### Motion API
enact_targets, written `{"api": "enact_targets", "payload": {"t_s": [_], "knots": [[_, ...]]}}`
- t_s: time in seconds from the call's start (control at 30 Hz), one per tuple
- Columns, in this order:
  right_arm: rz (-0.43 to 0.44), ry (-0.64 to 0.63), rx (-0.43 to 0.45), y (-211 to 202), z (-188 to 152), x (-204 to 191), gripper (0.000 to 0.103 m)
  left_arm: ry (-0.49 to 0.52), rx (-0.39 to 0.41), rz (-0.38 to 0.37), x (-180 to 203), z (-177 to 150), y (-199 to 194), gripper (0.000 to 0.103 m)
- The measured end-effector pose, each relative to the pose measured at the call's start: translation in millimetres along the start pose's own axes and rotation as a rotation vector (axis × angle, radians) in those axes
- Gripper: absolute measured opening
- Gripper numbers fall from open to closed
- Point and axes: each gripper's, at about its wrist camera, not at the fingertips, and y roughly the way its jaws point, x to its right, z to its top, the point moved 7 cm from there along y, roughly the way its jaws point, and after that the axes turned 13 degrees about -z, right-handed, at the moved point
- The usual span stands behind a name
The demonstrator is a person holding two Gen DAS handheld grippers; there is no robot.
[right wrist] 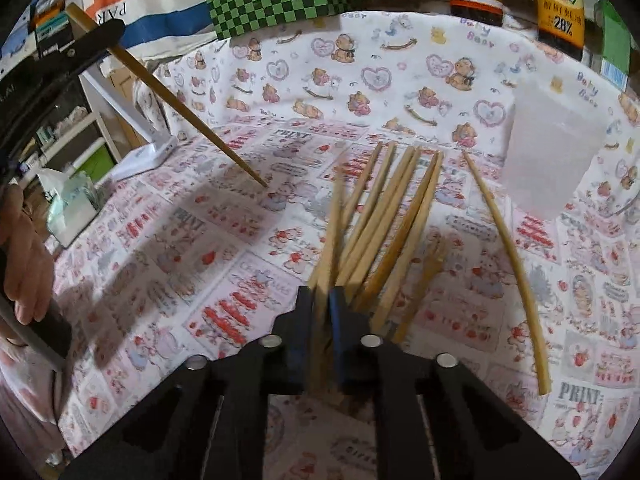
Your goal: Organize utensils
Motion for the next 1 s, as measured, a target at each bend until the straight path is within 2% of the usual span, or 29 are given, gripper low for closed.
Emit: {"api": "enact_targets", "payload": {"t_s": [0.1, 0.27, 0.43, 0.57, 0.63, 0.73, 0.83, 1.0], "knots": [[-0.015, 0.035, 0.028, -3, 3, 10, 0.008, -0.006, 0.002, 0.003, -2, 0, 0, 0.006], [-0.098, 0.13, 0.205, -34, 20, 38, 0.008, -0.027, 0.001, 0.0, -7, 0, 0, 0.006], [-0.097, 0.236, 0.366, -74, 36, 66, 0.008, -0.027, -0.009, -0.014, -6, 2, 0, 0.006], [-0.092, 0.276, 0.441, -97, 45, 79, 0.008, 0.013, 0.015, -0.004, -2, 6, 0, 0.006], [-0.094, 0.274, 0.473, -105, 48, 82, 0.008, 0.002, 0.028, -0.009, -1, 15, 1, 0.006], [-0.14, 0.295, 0.52, -119, 55, 92, 0.008, -0.049, 0.035, -0.059, 5, 34, 5, 0.006], [-0.143, 0.323, 0.556, -139, 66, 100, 0.008, -0.036, 0.047, -0.074, 20, 58, 15, 0.006], [-0.184, 0.344, 0.656, -184, 88, 119, 0.008, -0.096, 0.058, -0.197, 54, 88, 32, 0.006]]}}
